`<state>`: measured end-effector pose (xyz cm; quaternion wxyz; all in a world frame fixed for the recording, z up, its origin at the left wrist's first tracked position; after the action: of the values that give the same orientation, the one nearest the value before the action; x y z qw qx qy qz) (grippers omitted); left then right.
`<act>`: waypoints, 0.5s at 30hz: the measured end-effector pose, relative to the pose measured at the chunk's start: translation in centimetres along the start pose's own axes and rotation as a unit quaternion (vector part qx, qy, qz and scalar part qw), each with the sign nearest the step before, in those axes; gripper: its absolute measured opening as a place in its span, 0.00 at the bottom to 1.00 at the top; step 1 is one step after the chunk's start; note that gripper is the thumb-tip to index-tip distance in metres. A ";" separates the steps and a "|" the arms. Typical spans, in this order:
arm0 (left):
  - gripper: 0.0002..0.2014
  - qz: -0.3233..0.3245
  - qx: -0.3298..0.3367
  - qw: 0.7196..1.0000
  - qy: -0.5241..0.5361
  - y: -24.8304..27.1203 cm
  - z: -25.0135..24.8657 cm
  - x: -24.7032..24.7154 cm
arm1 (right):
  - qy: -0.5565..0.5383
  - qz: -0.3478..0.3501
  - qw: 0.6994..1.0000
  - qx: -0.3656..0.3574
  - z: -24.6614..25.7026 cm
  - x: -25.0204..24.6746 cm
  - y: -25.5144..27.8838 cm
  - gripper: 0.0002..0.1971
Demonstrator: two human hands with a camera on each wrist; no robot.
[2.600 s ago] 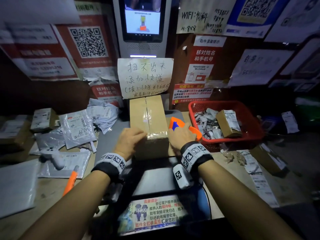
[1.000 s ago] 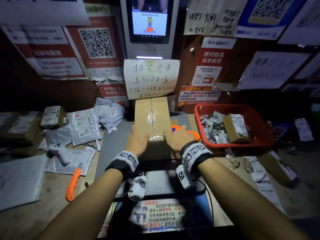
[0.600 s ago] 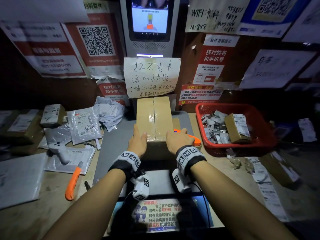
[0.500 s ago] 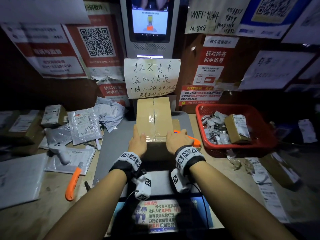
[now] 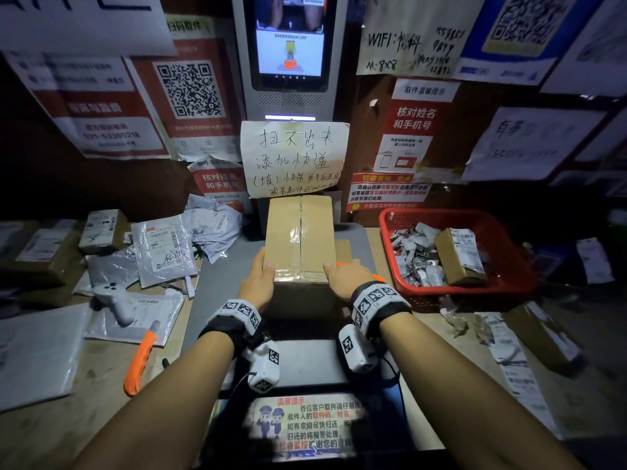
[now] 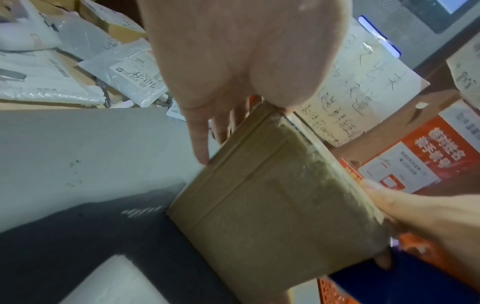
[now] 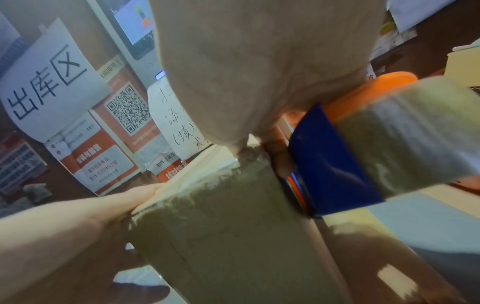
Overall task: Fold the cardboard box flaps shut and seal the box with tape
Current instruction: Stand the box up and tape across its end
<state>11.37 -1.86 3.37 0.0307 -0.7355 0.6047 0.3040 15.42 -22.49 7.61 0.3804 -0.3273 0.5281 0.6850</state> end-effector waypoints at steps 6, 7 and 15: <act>0.41 -0.022 0.020 0.998 -0.054 0.7 -2.0 -1.3 | -0.035 0.108 0.994 0.001 0.1 1.3 1.1 0.39; 0.44 -0.057 0.020 0.994 -0.096 1.3 -2.3 -1.8 | -0.047 0.118 0.992 -0.007 0.0 1.3 1.2 0.39; 0.23 -0.115 0.240 0.858 -0.440 5.5 -9.7 3.0 | 0.022 0.081 0.996 -0.010 -2.0 -1.2 1.4 0.29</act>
<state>10.60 -9.90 11.56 0.5039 -0.5591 0.4939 0.4354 14.91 -24.90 8.87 0.3084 -0.3023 0.5540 0.7118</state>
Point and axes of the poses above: each hand's wrist, its own y-axis away from the middle knuckle, its own x-axis out of the palm, z = x × y, the point moved 9 cm from there along -y, towards the middle knuckle, and after that the axes turned 2 degrees about z, right-handed, at the moved point
